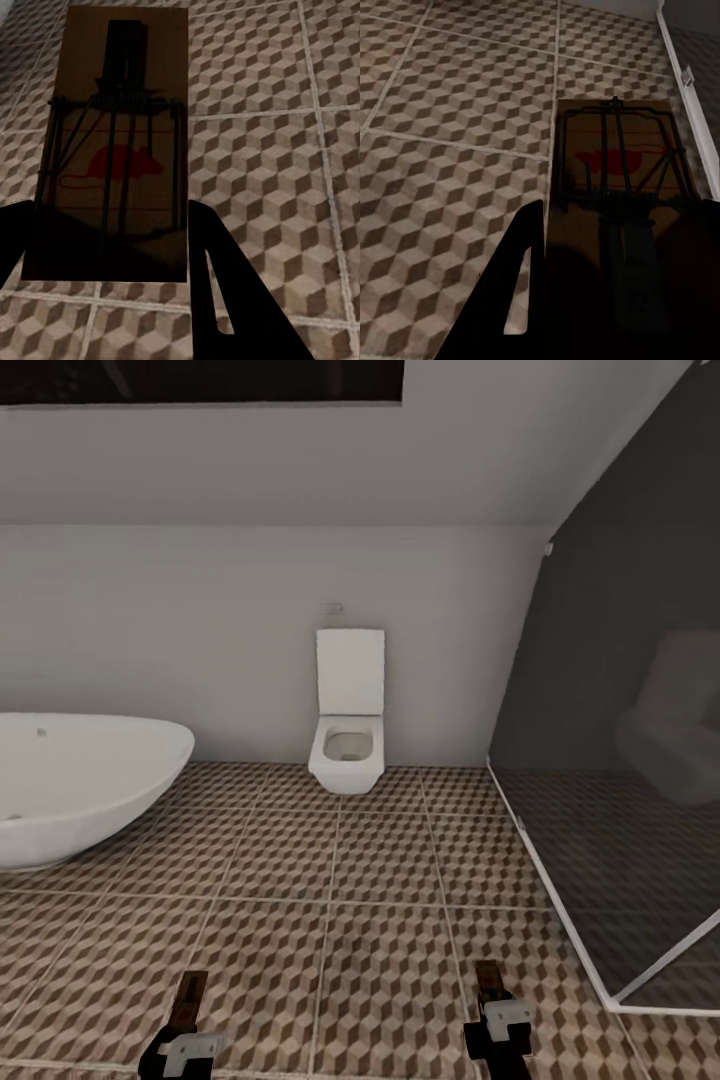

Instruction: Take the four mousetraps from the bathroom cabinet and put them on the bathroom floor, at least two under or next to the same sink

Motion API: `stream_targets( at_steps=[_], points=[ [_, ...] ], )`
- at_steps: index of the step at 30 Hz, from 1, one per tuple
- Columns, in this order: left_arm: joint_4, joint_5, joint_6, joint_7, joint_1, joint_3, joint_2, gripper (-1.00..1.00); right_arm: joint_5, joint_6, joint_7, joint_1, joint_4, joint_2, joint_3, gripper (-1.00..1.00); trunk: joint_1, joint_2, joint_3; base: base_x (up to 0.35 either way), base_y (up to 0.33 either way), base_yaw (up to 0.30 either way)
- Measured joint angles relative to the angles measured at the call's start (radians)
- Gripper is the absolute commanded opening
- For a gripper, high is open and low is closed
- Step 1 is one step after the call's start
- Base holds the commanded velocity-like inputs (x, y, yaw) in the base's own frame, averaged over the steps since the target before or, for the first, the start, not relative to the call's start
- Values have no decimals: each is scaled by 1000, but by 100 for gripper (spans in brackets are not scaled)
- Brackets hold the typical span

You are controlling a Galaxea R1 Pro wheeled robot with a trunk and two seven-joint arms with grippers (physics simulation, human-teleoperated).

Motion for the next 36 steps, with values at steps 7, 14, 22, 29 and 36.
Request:
stream_targets(
  at_steps=[7, 14, 22, 29, 36],
  points=[
    [1, 0, 0, 0, 0, 0, 0, -100, 0, 0, 0, 0, 0, 1, 0, -100, 0, 0, 0, 0, 0, 288],
    [0, 0, 0, 0, 0, 0, 0, -100, 0, 0, 0, 0, 1, 1, 0, -100, 0, 0, 0, 0, 0, 288],
    [0, 0, 0, 0, 0, 0, 0, -100, 0, -1, 0, 0, 1, 1, 0, -100, 0, 0, 0, 0, 0, 288],
    [1, 0, 0, 0, 0, 0, 0, -100, 0, -1, 0, 0, 1, 1, 0, -100, 0, 0, 0, 0, 0, 288],
    [0, 0, 0, 0, 0, 0, 0, -100, 0, -1, 0, 0, 1, 1, 0, -100, 0, 0, 0, 0, 0, 288]
  ],
)
